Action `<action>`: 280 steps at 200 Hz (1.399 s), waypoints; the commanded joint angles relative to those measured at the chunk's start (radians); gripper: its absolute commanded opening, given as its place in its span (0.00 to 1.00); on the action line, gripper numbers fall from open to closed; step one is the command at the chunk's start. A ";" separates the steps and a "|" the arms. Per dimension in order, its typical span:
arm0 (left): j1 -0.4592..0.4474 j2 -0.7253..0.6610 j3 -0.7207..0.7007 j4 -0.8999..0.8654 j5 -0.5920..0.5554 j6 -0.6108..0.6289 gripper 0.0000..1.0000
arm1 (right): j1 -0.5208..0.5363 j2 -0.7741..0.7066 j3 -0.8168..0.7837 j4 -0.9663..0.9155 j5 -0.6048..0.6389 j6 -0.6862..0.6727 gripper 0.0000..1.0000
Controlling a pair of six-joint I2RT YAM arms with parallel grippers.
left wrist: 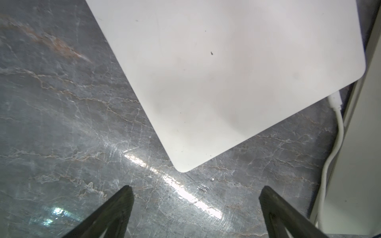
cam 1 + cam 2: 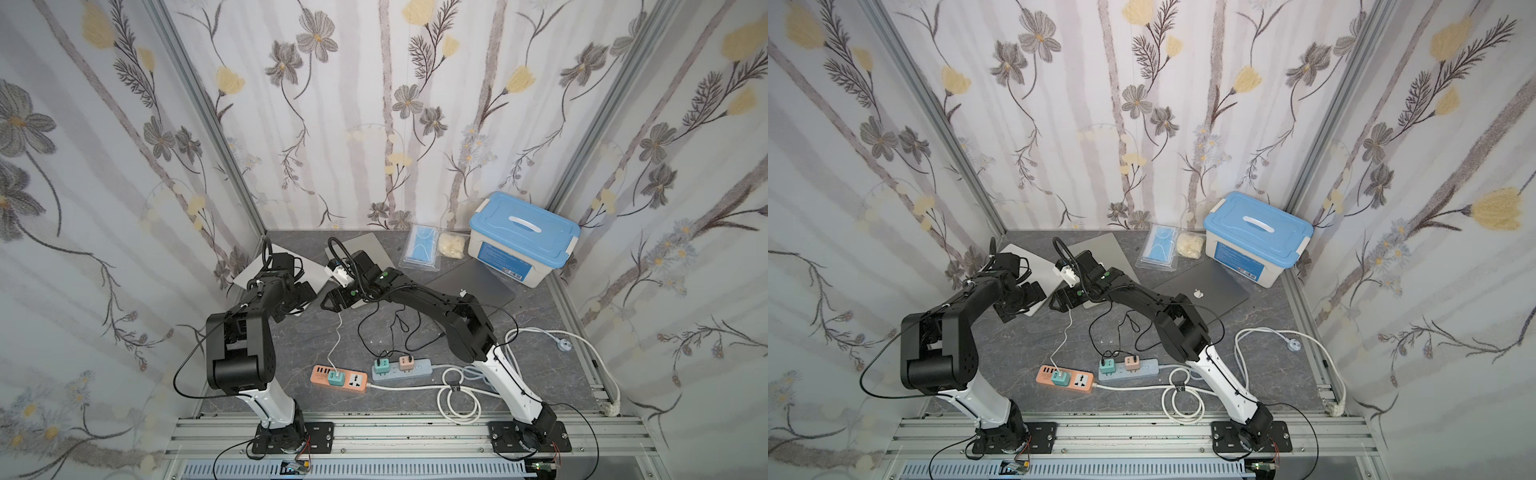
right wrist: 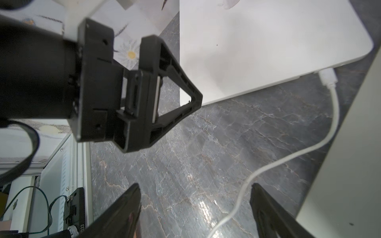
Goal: Unplug the laptop charger
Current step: Remove the charging cable from the laptop.
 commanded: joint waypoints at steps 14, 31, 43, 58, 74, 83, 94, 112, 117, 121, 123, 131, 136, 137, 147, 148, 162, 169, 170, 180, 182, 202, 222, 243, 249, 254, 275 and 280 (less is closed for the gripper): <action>0.001 0.042 0.065 -0.024 -0.016 0.024 0.99 | 0.011 0.024 0.007 0.014 -0.035 0.014 0.76; 0.000 0.069 0.093 -0.034 -0.001 0.051 0.99 | 0.011 0.033 0.007 -0.007 -0.019 0.007 0.74; -0.001 0.090 0.106 -0.035 0.018 0.067 1.00 | 0.011 0.034 0.005 -0.018 -0.005 0.002 0.71; -0.001 0.109 0.112 -0.030 0.041 0.079 1.00 | 0.012 0.029 -0.004 -0.018 0.000 0.000 0.70; -0.002 0.124 0.106 -0.027 0.052 0.082 1.00 | 0.014 0.017 -0.006 -0.018 0.006 -0.008 0.70; -0.002 0.127 0.101 -0.025 0.055 0.083 1.00 | 0.016 0.008 -0.007 -0.020 0.015 -0.013 0.70; -0.002 0.127 0.100 -0.024 0.059 0.082 1.00 | 0.016 -0.009 -0.012 -0.017 0.016 -0.022 0.70; -0.005 0.125 0.102 -0.030 0.051 0.088 1.00 | 0.017 -0.053 -0.040 -0.006 0.010 -0.032 0.69; -0.004 0.124 0.102 -0.032 0.049 0.089 1.00 | 0.017 -0.066 -0.050 -0.004 0.009 -0.033 0.69; -0.005 0.124 0.102 -0.035 0.049 0.090 1.00 | 0.017 -0.079 -0.062 -0.002 0.012 -0.033 0.69; -0.006 0.125 0.102 -0.037 0.050 0.090 1.00 | 0.017 -0.088 -0.072 0.000 0.014 -0.036 0.69; -0.007 0.123 0.101 -0.040 0.049 0.093 1.00 | 0.018 -0.113 -0.098 0.005 0.024 -0.036 0.69; -0.011 0.122 0.101 -0.043 0.047 0.098 1.00 | 0.017 -0.130 -0.120 0.010 0.035 -0.039 0.70; -0.012 0.121 0.101 -0.043 0.046 0.098 1.00 | 0.017 -0.133 -0.123 0.011 0.039 -0.040 0.70; -0.018 0.120 0.106 -0.048 0.036 0.105 1.00 | 0.016 -0.156 -0.162 0.009 0.070 -0.045 0.70; -0.018 0.120 0.106 -0.049 0.035 0.105 1.00 | 0.016 -0.158 -0.165 0.008 0.073 -0.045 0.70; -0.029 0.127 0.115 -0.056 0.018 0.113 1.00 | 0.009 -0.165 -0.202 0.004 0.095 -0.052 0.71; -0.034 0.133 0.126 -0.063 0.003 0.119 1.00 | 0.004 -0.158 -0.210 0.004 0.092 -0.050 0.71; -0.036 0.134 0.127 -0.064 0.000 0.120 1.00 | 0.004 -0.156 -0.211 0.004 0.091 -0.050 0.71; -0.051 0.145 0.146 -0.080 -0.032 0.131 1.00 | -0.002 -0.140 -0.212 0.002 0.081 -0.050 0.71; -0.055 0.148 0.150 -0.083 -0.039 0.134 1.00 | -0.004 -0.137 -0.212 0.002 0.078 -0.050 0.70; -0.088 0.171 0.191 -0.114 -0.113 0.161 1.00 | -0.007 -0.112 -0.213 0.037 0.034 -0.044 0.71; -0.099 0.200 0.227 -0.131 -0.148 0.181 1.00 | -0.006 -0.096 -0.220 0.108 -0.032 -0.007 0.71; -0.104 0.224 0.254 -0.144 -0.162 0.194 1.00 | -0.004 -0.086 -0.220 0.170 -0.083 0.020 0.70; -0.105 0.231 0.260 -0.147 -0.164 0.197 1.00 | -0.004 -0.084 -0.220 0.181 -0.091 0.025 0.69; -0.106 0.237 0.261 -0.147 -0.167 0.199 1.00 | -0.004 -0.081 -0.219 0.191 -0.093 0.031 0.69; -0.107 0.260 0.265 -0.146 -0.172 0.199 1.00 | -0.007 -0.050 -0.181 0.176 -0.074 0.044 0.67; -0.108 0.264 0.264 -0.145 -0.170 0.200 1.00 | -0.008 -0.038 -0.163 0.161 -0.066 0.045 0.65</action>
